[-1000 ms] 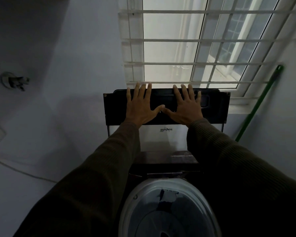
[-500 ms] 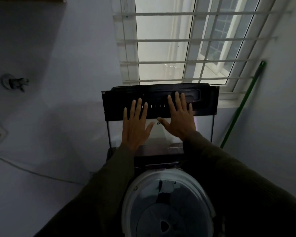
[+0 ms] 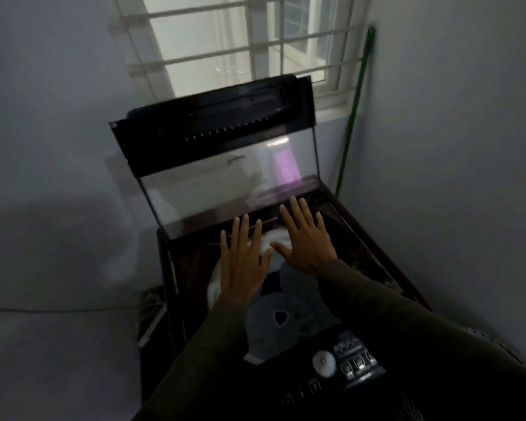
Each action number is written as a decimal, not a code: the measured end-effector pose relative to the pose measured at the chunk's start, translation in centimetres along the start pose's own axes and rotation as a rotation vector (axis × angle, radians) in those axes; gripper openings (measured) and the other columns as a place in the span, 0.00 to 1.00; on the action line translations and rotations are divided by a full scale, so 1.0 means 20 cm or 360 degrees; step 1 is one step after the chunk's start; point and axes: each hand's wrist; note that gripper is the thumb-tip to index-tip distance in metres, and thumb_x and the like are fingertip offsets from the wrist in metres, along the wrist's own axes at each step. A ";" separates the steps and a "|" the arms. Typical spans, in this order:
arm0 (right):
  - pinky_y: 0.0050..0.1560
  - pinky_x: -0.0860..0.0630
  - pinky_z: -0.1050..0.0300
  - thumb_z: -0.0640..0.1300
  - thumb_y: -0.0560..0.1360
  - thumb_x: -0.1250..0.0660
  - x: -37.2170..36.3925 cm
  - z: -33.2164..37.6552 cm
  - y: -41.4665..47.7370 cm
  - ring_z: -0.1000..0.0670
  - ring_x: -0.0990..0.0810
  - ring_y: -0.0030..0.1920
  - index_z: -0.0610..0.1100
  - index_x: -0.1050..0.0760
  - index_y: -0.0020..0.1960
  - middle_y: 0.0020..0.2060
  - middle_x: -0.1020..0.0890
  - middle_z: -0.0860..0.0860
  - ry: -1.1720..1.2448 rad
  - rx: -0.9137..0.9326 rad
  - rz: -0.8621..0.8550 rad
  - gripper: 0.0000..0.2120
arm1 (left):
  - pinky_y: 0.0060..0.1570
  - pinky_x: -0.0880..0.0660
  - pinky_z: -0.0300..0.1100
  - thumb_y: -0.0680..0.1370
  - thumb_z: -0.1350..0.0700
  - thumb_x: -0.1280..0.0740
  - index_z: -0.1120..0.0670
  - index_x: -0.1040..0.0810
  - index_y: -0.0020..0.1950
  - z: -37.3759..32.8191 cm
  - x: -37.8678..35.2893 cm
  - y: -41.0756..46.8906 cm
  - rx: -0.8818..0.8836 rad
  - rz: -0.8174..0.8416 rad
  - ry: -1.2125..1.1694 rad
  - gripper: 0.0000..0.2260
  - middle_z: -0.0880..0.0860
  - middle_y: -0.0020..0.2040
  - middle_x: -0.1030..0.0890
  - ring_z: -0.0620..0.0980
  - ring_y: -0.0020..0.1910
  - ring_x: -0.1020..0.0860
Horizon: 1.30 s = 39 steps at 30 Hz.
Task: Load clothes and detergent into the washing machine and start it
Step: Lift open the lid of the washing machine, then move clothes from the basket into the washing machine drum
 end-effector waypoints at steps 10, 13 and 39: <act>0.76 0.52 0.35 0.67 0.77 0.56 -0.06 -0.43 -0.76 0.44 0.62 0.79 0.47 0.57 0.81 0.80 0.59 0.45 -0.0046 -0.0611 0.0143 0.39 | 0.75 0.43 0.61 0.83 0.41 0.50 0.51 0.40 0.80 -0.66 -0.14 -0.29 -0.0522 0.0246 -0.0255 0.27 0.57 0.80 0.40 0.57 0.79 0.43; 0.77 0.54 0.36 0.66 0.79 0.53 -0.05 -0.56 -0.94 0.45 0.62 0.79 0.48 0.57 0.81 0.80 0.60 0.46 -0.0029 -0.0734 0.0113 0.37 | 0.75 0.43 0.60 0.84 0.40 0.52 0.50 0.42 0.80 -0.86 -0.17 -0.37 -0.0589 0.0308 -0.0312 0.27 0.56 0.80 0.41 0.56 0.80 0.44; 0.77 0.54 0.38 0.59 0.81 0.42 -0.80 -1.95 -2.23 0.44 0.66 0.78 0.44 0.67 0.79 0.77 0.68 0.45 0.0152 -0.1064 0.1159 0.42 | 0.75 0.43 0.61 0.83 0.42 0.48 0.52 0.38 0.79 -2.43 -0.85 -0.74 -0.0906 0.0848 -0.0236 0.27 0.59 0.78 0.37 0.58 0.80 0.44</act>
Point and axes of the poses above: each hand's wrist, its own y-axis towards the middle knuckle, its own x-axis out of the back of the hand, z = x × y
